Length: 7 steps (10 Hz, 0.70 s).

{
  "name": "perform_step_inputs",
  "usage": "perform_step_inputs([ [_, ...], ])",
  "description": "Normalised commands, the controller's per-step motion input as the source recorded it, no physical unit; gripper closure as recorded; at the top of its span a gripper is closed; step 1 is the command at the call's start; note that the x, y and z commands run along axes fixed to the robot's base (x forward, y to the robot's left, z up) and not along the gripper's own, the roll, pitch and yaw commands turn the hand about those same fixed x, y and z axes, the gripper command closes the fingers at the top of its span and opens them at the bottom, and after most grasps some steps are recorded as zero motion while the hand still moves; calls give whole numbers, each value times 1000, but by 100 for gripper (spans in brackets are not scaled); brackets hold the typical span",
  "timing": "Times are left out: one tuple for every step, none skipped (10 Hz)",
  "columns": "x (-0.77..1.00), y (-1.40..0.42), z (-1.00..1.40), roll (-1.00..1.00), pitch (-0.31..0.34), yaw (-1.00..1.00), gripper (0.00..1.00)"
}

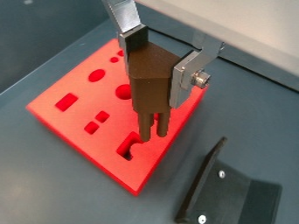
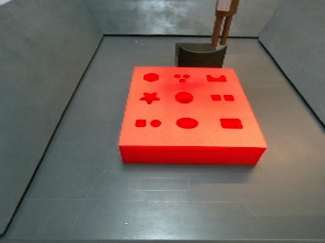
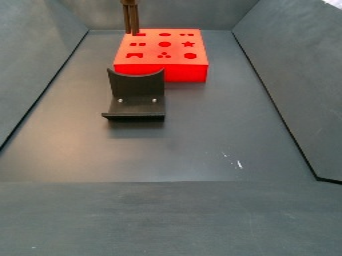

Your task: Insert the 3 prong object.

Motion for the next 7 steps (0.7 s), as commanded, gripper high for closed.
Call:
perform_step_inputs([
  [0, 0, 0, 0, 0, -1000, 100],
  [0, 0, -3, 0, 0, -1000, 100],
  [0, 0, -26, 0, 0, -1000, 100],
  [0, 0, -29, 0, 0, -1000, 100],
  [0, 0, -31, 0, 0, -1000, 100],
  [0, 0, -54, 0, 0, -1000, 100],
  [0, 0, -57, 0, 0, -1000, 100],
])
